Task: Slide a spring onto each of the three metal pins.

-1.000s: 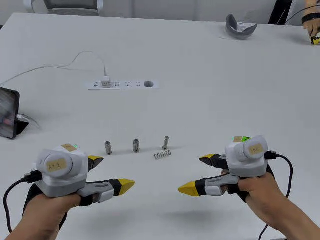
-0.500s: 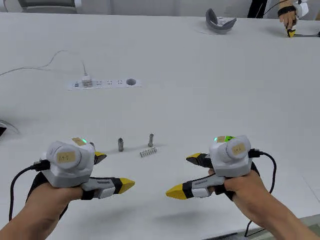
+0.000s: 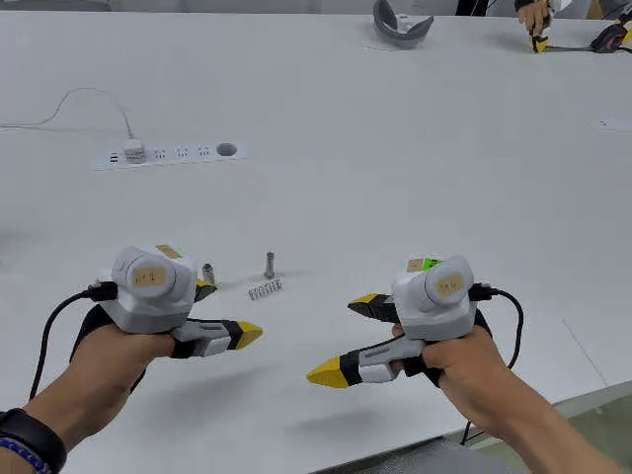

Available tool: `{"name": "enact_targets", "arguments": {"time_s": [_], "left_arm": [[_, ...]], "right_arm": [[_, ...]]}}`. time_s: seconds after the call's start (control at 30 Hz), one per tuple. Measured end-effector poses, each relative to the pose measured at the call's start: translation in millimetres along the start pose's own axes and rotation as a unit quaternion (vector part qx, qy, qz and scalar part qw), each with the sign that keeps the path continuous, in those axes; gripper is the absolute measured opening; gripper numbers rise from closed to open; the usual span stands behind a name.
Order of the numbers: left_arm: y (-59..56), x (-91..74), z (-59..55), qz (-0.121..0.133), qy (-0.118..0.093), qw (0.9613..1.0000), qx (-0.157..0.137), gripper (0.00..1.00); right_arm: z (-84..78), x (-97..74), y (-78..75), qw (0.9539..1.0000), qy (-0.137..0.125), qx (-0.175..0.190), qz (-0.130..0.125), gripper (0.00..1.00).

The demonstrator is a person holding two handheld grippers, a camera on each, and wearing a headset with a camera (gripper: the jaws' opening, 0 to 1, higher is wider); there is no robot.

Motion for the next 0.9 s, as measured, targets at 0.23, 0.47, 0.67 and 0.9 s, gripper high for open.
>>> {"name": "enact_targets", "arguments": {"time_s": [0.23, 0.47, 0.67, 0.9], "left_arm": [[3.5, 18.4, -1.3, -0.001, 0.015, 0.9998, 0.009, 0.56], [11.6, 39.3, 2.4, 0.004, 0.021, 0.9997, 0.010, 0.51], [21.4, 58.0, 2.1, 0.019, 0.015, 0.9996, -0.011, 0.43], [28.1, 72.8, -0.1, 0.032, 0.015, 0.9990, -0.026, 0.37]], "right_arm": [[-3.4, -0.2, 3.2, 1.0000, 0.000, 0.003, 0.002, 0.82], [-6.3, -0.3, 5.1, 1.0000, 0.001, 0.008, 0.004, 0.82], [-7.3, -1.0, 3.7, 0.9999, -0.001, 0.012, 0.003, 0.82], [-8.7, -4.4, 1.8, 0.9998, -0.003, 0.019, 0.000, 0.82]]}}
Point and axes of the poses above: the centre of the closed fingertips' face, and the gripper's own axes: x roughly forward along the fingers, y roughly to its left, z roughly out of its top, the point moved 3 cm from there along -x, roughly backward along the fingers, and after that the axes turned 2 degrees about -x, right-handed, at the moved point
